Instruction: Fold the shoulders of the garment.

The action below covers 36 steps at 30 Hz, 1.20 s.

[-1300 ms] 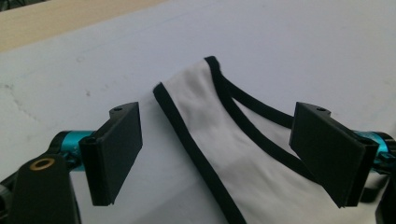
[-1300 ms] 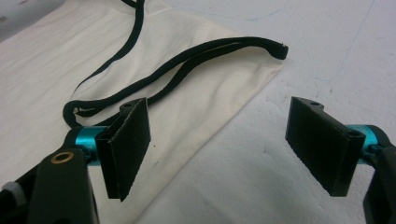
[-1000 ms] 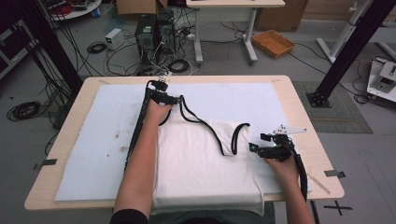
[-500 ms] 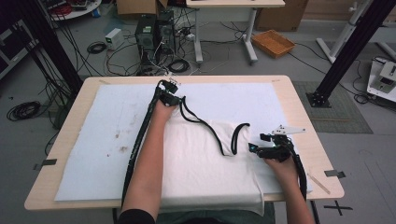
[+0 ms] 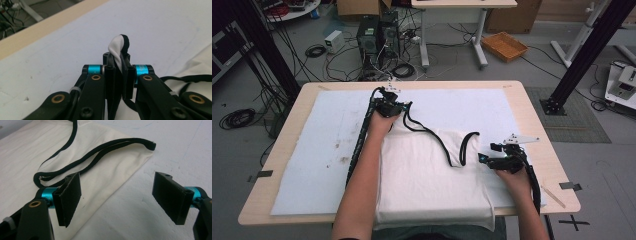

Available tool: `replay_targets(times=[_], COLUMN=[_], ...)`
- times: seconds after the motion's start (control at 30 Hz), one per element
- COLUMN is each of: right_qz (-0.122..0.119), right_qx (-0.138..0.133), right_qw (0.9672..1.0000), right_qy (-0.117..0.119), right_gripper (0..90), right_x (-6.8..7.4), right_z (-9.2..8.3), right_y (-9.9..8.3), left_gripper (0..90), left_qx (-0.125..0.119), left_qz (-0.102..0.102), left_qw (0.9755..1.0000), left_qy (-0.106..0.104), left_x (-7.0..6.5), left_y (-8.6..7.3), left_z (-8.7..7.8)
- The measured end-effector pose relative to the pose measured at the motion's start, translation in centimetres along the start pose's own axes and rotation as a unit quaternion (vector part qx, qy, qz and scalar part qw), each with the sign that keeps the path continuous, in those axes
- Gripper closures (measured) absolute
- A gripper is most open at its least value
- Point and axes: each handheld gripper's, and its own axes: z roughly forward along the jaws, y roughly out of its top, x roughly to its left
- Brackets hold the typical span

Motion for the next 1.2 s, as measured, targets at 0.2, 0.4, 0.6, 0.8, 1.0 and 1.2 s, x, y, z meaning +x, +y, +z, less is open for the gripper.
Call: replay_targets(times=[0.2, 0.4, 0.6, 0.8, 1.0, 1.2], right_qz=[-0.001, -0.003, -0.003, -0.001, -0.002, -0.003], right_qx=[0.001, 0.003, 0.003, 0.001, 0.001, 0.003], right_qw=[1.0, 1.0, 1.0, 1.0, 1.0, 1.0], right_qy=[-0.001, -0.004, -0.004, -0.005, -0.006, -0.004], right_gripper=[23.6, 23.7, 23.7, 23.7, 23.7, 23.7], right_x=[0.0, 0.1, 0.1, 0.1, 0.1, 0.0], right_z=[0.0, 0.1, 0.1, 0.0, 0.0, 0.1], right_y=[0.0, 0.0, 0.0, 0.0, 0.0, 0.0], left_gripper=[83.7, 83.6, 82.1, 69.9, 50.1, 48.5], left_qx=[-0.045, -0.075, -0.086, -0.088, -0.137, -0.114], left_qz=[-0.001, 0.007, 0.015, 0.02, -0.008, -0.017], left_qw=[0.9988, 0.9961, 0.9937, 0.9928, 0.9868, 0.9889], left_qy=[-0.018, -0.046, -0.069, -0.078, -0.087, -0.094], left_x=[-1.9, -4.3, -7.0, -9.8, -10.4, -10.0], left_y=[-1.2, -2.9, -5.1, -8.1, -9.9, -10.5], left_z=[-3.1, -5.2, -6.8, -8.3, -11.0, -10.8])
